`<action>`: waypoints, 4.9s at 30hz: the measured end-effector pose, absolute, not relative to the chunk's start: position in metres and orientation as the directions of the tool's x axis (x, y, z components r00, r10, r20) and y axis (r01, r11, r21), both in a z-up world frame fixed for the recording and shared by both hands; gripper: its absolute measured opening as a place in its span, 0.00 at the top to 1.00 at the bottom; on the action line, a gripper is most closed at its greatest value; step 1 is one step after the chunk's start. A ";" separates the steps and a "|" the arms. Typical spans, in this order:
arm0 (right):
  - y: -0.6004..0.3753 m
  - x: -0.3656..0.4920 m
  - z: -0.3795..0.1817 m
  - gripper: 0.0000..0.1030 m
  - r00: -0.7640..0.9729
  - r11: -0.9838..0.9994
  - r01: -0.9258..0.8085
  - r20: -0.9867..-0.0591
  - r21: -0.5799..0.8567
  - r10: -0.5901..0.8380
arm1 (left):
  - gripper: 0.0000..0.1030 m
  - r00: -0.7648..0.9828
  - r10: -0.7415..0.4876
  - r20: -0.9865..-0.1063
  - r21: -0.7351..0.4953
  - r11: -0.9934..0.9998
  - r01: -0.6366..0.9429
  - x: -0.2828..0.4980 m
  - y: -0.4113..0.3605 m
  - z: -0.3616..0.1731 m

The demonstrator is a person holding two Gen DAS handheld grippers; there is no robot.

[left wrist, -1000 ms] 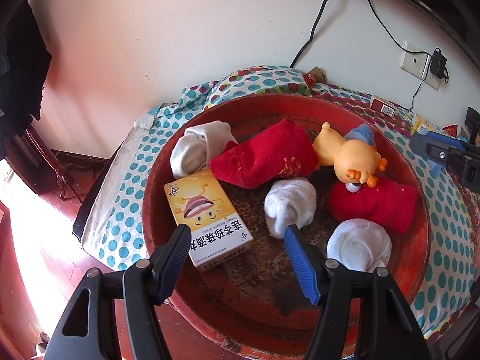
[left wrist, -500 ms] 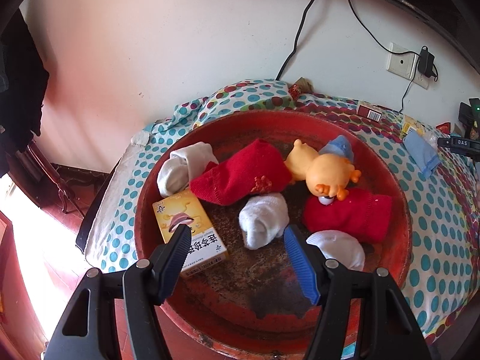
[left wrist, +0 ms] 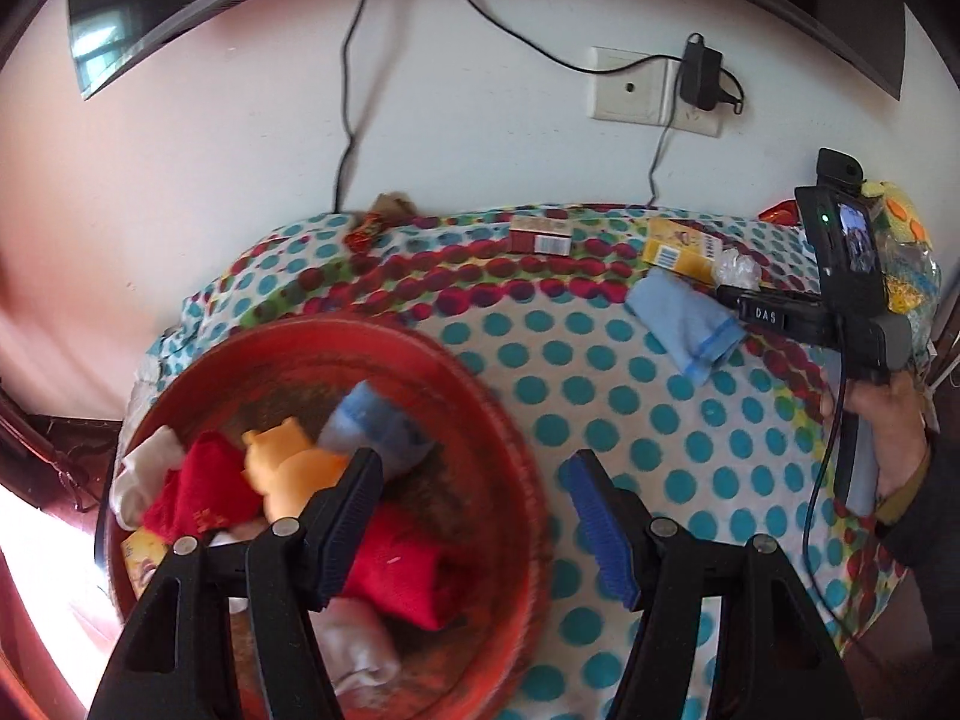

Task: Organize objects
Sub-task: 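Grasp the clear plastic bag on the bedspread with the right gripper, then grasp the light blue sock on the bedspread with the left gripper, then carry the light blue sock into the red tray and open the left gripper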

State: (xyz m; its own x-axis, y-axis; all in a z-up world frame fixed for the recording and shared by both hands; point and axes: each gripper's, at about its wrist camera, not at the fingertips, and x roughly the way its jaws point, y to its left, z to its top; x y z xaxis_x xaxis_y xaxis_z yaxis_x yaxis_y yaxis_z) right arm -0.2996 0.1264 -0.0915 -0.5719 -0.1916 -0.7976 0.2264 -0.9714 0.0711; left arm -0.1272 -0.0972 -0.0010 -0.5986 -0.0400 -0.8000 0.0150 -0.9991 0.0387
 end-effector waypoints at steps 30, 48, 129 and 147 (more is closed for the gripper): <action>0.211 -0.239 -0.097 0.72 -0.637 -0.949 0.312 -0.750 -0.041 -0.177 | 0.47 -0.515 -0.024 -0.857 -0.048 -0.991 0.126 -0.284 0.043 -0.102; 0.203 -0.241 -0.100 0.71 -0.622 -0.947 0.312 -0.771 -0.081 -0.139 | 0.77 -0.562 -0.060 -0.825 0.080 -0.997 -0.010 -0.225 0.037 -0.072; 0.183 -0.237 -0.102 0.69 -0.660 -0.923 0.297 -0.752 -0.246 -0.012 | 0.56 -0.474 -0.279 -0.835 0.150 -0.945 0.291 -0.164 -0.278 -0.048; 0.180 -0.235 -0.102 0.68 -0.668 -0.916 0.293 -0.745 -0.274 0.009 | 0.51 -0.545 -0.262 -0.797 0.114 -0.950 0.290 -0.118 -0.270 -0.017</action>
